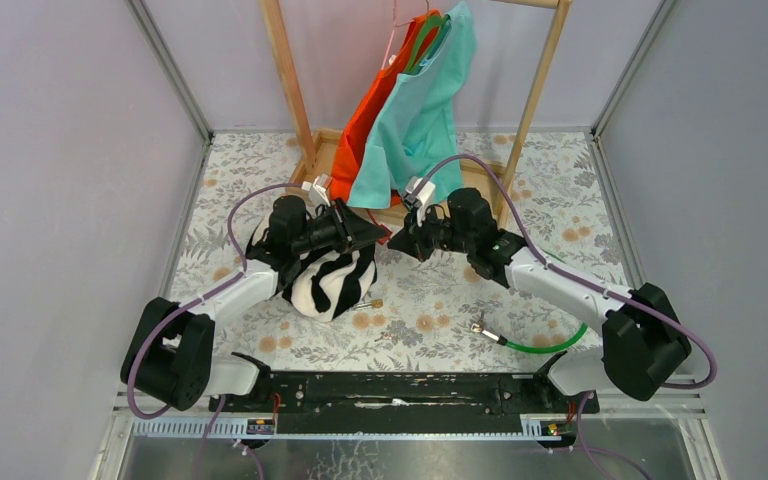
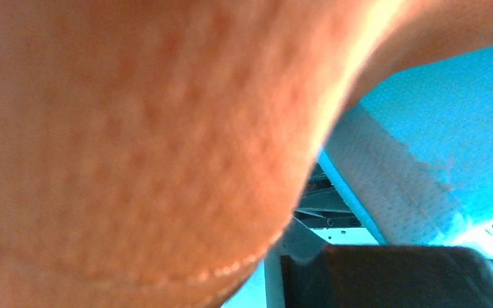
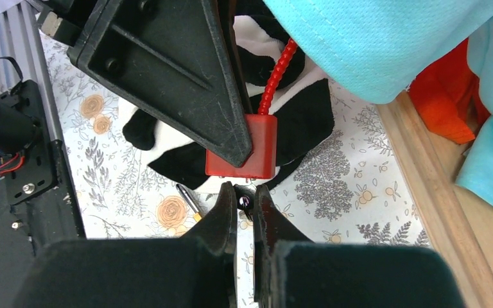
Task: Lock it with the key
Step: Remove the key from the lock, then place the key at the center of the board.
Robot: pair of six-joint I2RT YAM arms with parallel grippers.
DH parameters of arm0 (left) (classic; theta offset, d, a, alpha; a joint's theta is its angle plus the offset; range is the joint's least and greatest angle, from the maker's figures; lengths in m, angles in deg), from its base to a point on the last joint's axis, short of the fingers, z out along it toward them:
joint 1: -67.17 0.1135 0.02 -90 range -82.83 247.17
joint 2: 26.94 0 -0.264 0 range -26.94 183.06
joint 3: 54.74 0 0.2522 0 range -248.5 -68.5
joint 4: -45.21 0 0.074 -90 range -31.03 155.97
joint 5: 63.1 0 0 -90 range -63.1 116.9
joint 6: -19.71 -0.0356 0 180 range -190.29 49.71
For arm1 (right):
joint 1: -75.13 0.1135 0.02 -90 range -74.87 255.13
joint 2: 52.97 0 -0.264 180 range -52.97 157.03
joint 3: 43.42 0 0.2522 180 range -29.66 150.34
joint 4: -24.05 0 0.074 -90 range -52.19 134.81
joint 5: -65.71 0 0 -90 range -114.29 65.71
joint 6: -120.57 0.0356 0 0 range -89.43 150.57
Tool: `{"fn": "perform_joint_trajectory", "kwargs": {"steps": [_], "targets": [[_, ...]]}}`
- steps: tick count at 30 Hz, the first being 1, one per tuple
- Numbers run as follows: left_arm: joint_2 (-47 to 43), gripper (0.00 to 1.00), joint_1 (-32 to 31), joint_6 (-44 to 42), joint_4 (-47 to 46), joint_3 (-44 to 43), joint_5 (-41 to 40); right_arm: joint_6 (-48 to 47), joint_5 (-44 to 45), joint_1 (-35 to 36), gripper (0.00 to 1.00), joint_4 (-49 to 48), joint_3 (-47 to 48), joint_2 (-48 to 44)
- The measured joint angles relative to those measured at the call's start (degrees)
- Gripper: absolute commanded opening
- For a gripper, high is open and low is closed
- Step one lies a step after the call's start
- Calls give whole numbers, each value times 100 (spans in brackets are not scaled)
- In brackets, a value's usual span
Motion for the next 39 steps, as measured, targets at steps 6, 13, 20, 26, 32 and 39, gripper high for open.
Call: {"fn": "perform_joint_trajectory", "kwargs": {"steps": [6,13,20,26,32,39], "targets": [[0,0,247,-33,44,0,-321,-367,566,17,0,466,-205,-269],[0,0,476,-31,282,-4,-732,-564,1270,98,0,1025,-223,-254],[-2,0,474,-199,361,-7,-715,-970,1174,114,1,1392,-219,-254],[-13,0,437,-986,317,0,-538,-1729,623,116,7,2103,-323,-254],[-13,0,234,-1676,-72,332,-363,-2044,240,208,11,2540,-669,-7],[203,0,-181,-2341,-389,699,-149,-2017,118,402,26,2640,-737,507]]}}
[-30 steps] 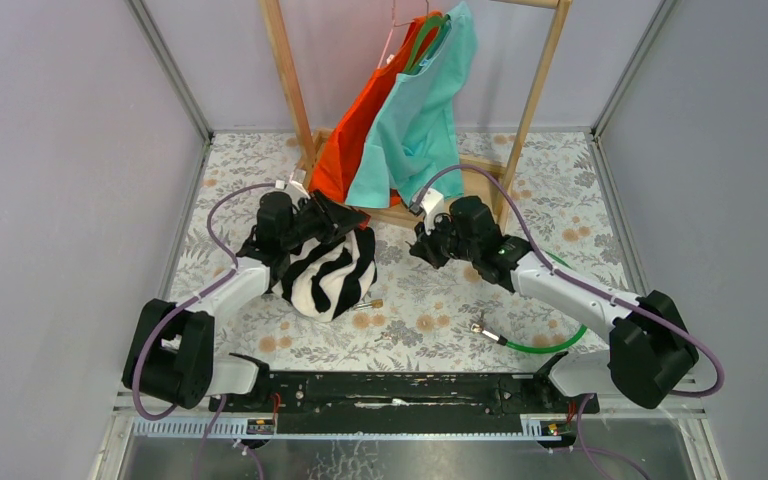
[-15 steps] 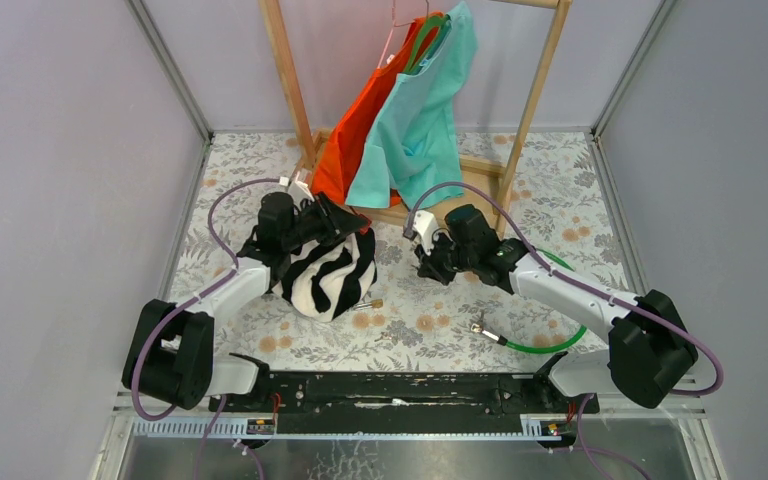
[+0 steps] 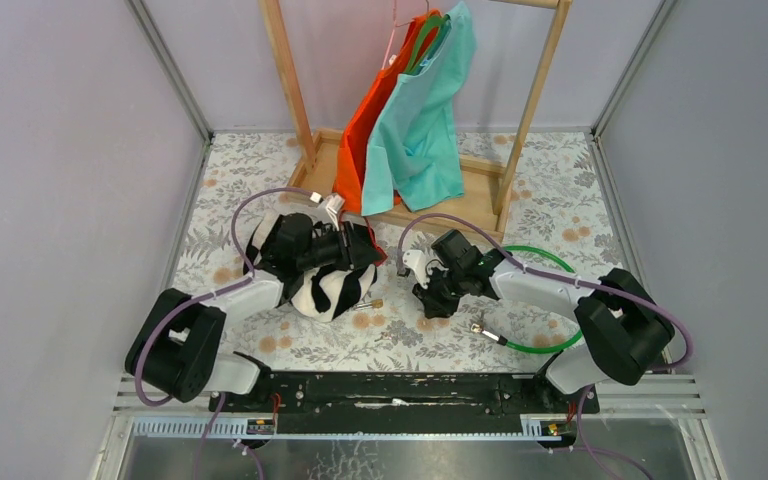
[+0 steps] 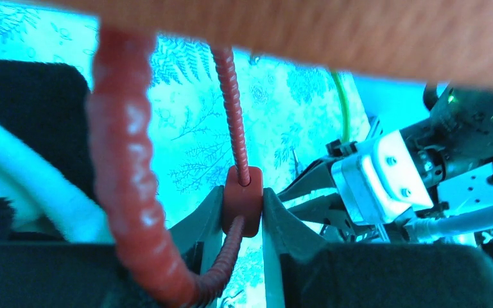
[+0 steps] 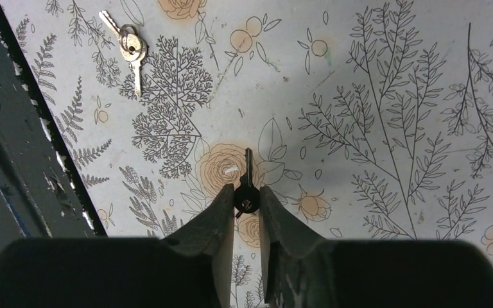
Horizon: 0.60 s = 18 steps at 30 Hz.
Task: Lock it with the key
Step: Place the key at the center of the board.
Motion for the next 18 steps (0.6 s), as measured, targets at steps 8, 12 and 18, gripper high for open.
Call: {"fn": "perform_joint_trajectory", "kwargs": {"steps": [8,12,18], "targets": [[273,2,-422,-435,-168,39,15,-116,151,-22,69,157,2,-33],[529,4,-728,-579,-125,0,-9,-184,302,-208,74,330,4,-361],[1069,11,-1126,-708,129,-514,-114,-208,723,-957,77,614,17,-1252]]}}
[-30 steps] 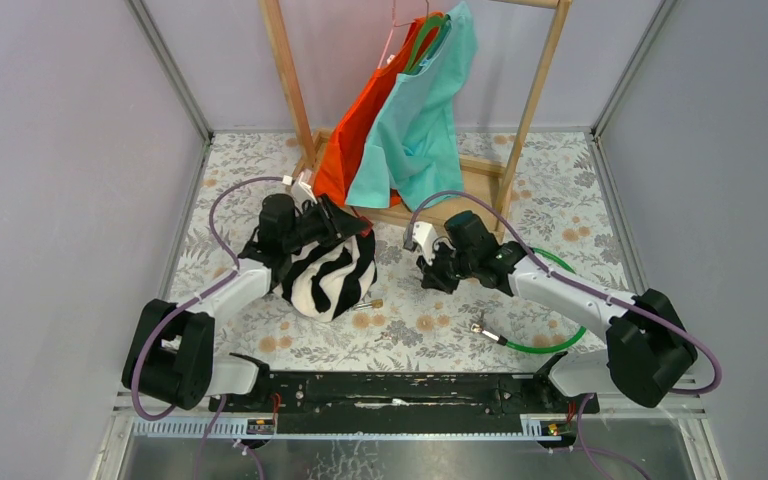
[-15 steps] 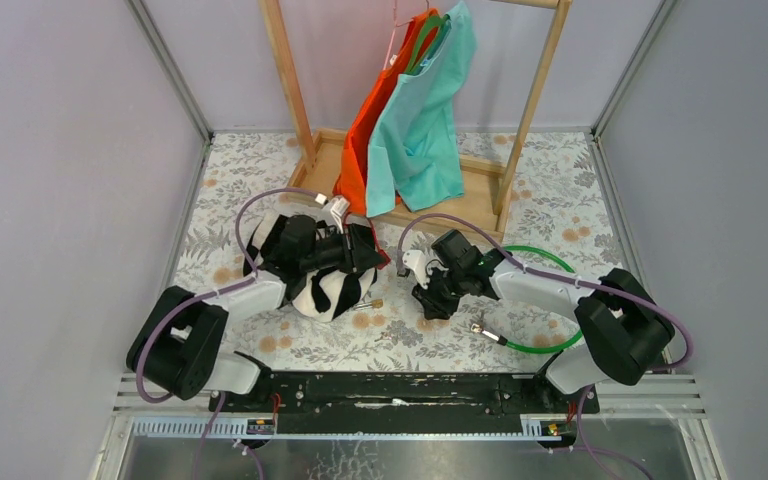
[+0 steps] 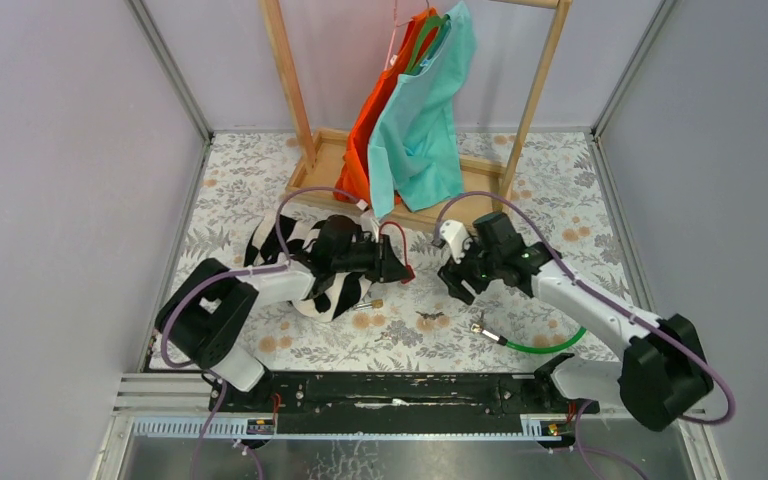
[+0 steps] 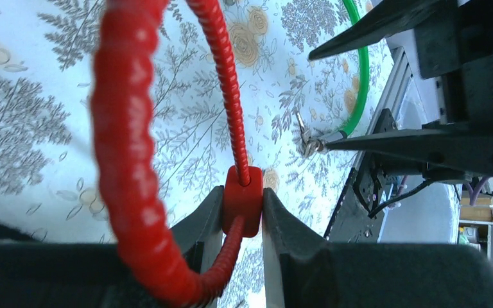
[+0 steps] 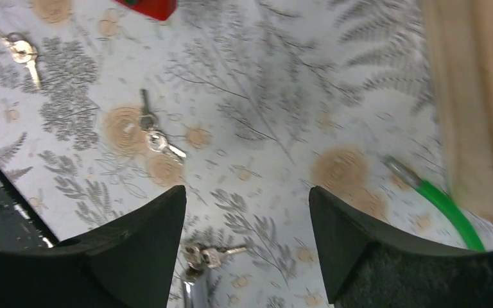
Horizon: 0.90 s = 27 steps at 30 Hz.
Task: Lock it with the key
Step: Place the key at the center of the board, then place the lock at the center of the board.
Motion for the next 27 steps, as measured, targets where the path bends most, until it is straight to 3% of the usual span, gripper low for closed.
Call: {"fn": "perform_joint_trajectory", "kwargs": {"steps": [9,21,27], "targets": [[1298,19,-205,26,737,-1235,-11,-13,800,-979,78,422,-98,-743],[1880,44,-243,168,1161,-1384,129,-531,1217,-1080,78,1147,-295,-535],[1910,62,-243,7,1314,-1565,199,-669,1241,-1137,78,1220,-291,-216]]}}
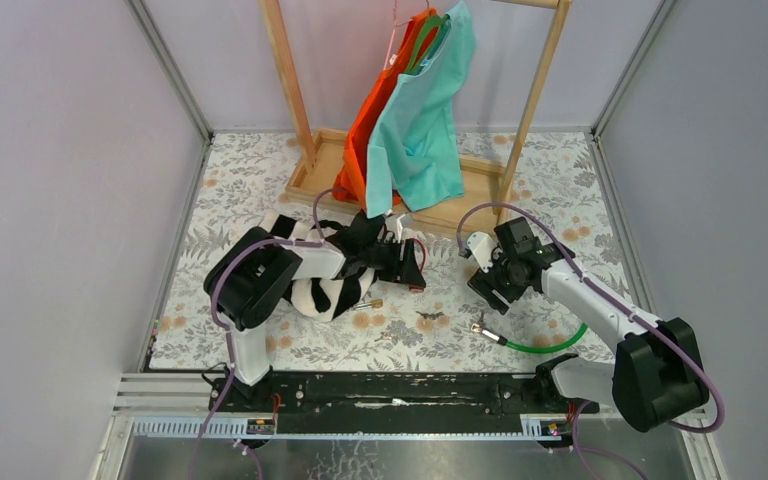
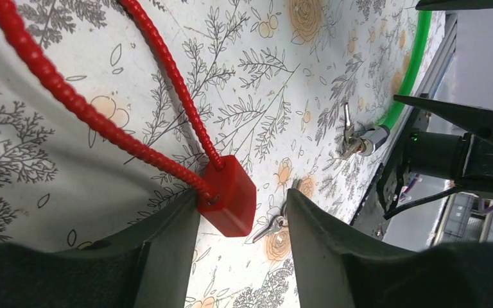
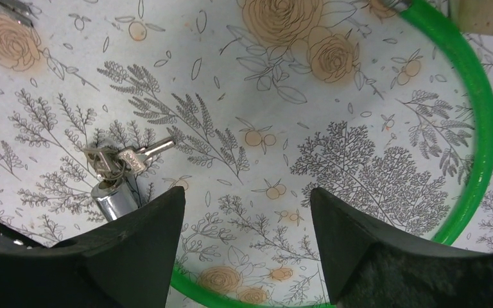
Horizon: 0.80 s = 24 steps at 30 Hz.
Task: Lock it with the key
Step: Place the lock at the center of the board, then pick up the lock from the center of the board.
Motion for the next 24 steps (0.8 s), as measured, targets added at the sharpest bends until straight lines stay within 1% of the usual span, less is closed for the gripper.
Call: {"fn": "perform_joint_trajectory", "kwargs": {"steps": [3,5,6,8,11,15,19,22,24], "targets": [[-39,72,0,-129,81,-44,-2,-114,-17,-9,78,109,11,33],[-122,82,0,-243,151,-42,-59,-212,-37,-9,78,177,11,35],[-168,85,0,-293,179,-33,-98,-256,-57,-9,78,221,11,39],[-334,89,0,-400,216,42,-177,-417,-190,-13,78,391,13,46],[-621,91,0,-588,278,190,-284,-726,-529,-15,78,702,13,48],[-914,91,0,-796,308,356,-372,-1099,-1154,-15,78,970,-13,55],[-1115,91,0,-992,321,498,-437,-1266,-1552,-2,73,960,-146,243],[-1224,91,0,-1130,326,551,-485,-1314,-1569,57,69,831,-400,431],[-1307,91,0,-1202,326,566,-496,-1333,-1565,111,64,769,-503,450]]}}
